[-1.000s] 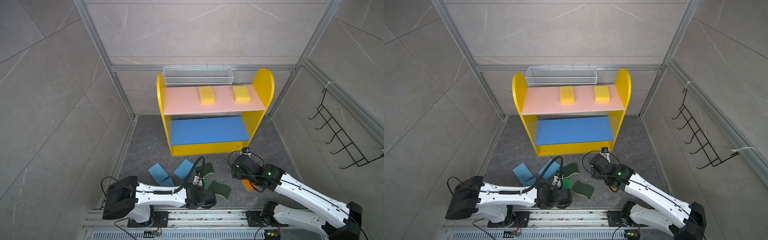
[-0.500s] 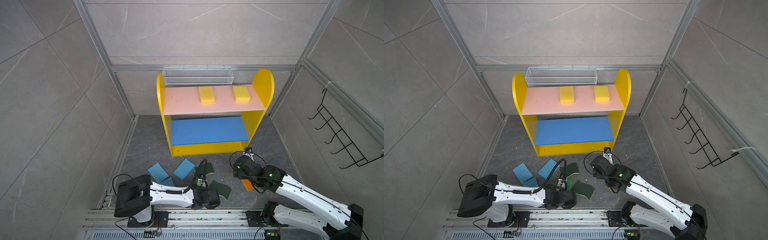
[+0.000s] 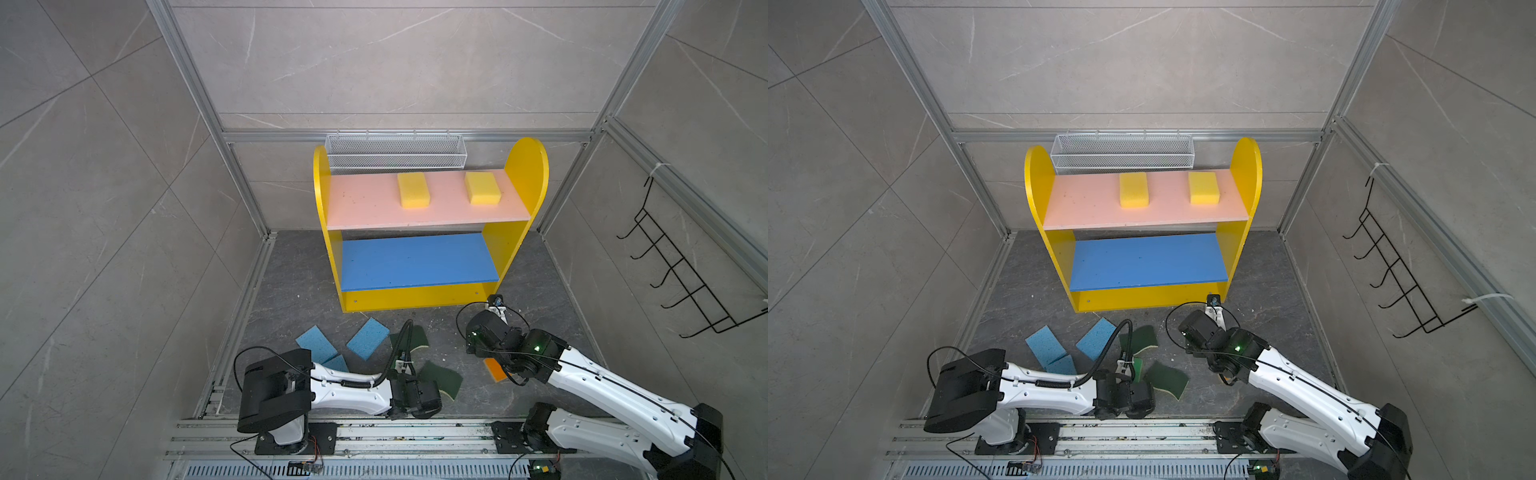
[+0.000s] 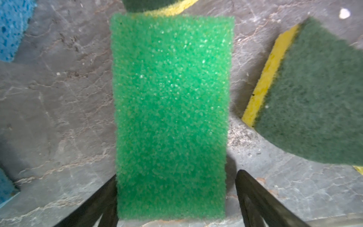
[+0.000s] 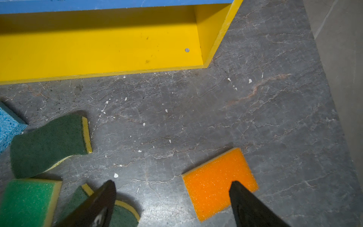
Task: Arrange cleaning sponges on a shelf
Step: Pick up the cleaning sponge from the bottom-center of the table.
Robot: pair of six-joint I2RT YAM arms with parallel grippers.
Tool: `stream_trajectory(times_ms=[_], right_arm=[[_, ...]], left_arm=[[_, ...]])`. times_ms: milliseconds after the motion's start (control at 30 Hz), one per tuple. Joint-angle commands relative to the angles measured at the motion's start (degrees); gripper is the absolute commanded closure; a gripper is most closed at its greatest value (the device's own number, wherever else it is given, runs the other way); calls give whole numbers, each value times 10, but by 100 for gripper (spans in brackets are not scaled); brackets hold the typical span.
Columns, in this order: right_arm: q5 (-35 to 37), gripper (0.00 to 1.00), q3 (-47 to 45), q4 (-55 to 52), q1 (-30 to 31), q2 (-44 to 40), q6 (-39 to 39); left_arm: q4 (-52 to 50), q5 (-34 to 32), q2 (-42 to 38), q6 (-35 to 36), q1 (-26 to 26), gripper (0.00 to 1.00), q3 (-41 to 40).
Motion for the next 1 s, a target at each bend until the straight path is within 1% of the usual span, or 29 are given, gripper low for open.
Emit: stream_trajectory(times_ms=[0, 167, 367, 533, 600, 767, 833, 867, 967], right_arm=[[15, 7, -2, -3, -3, 3, 2], [13, 7, -2, -2, -3, 2, -2], [15, 7, 1, -7, -5, -1, -7], [22, 7, 7, -12, -5, -8, -11], [22, 7, 9, -9, -5, -11, -14], [22, 7, 18, -4, -7, -9, -28], [23, 7, 23, -3, -7, -8, -34], [23, 7, 24, -3, -7, -9, -36], [26, 7, 29, -2, -9, -11, -45]], left_arm=[[-1, -12, -2, -6, 6, 12, -3], [-15, -13, 4, -13, 11, 16, -4], [-24, -15, 4, 0, 11, 26, 2], [-87, -14, -15, 15, 11, 38, 27], [-114, -16, -32, 21, 11, 40, 38], [-205, -41, -68, 41, 11, 41, 93], [-254, -49, -77, 56, 11, 41, 129], [-277, -66, -80, 63, 11, 41, 147], [-354, -93, -87, 85, 11, 42, 215]])
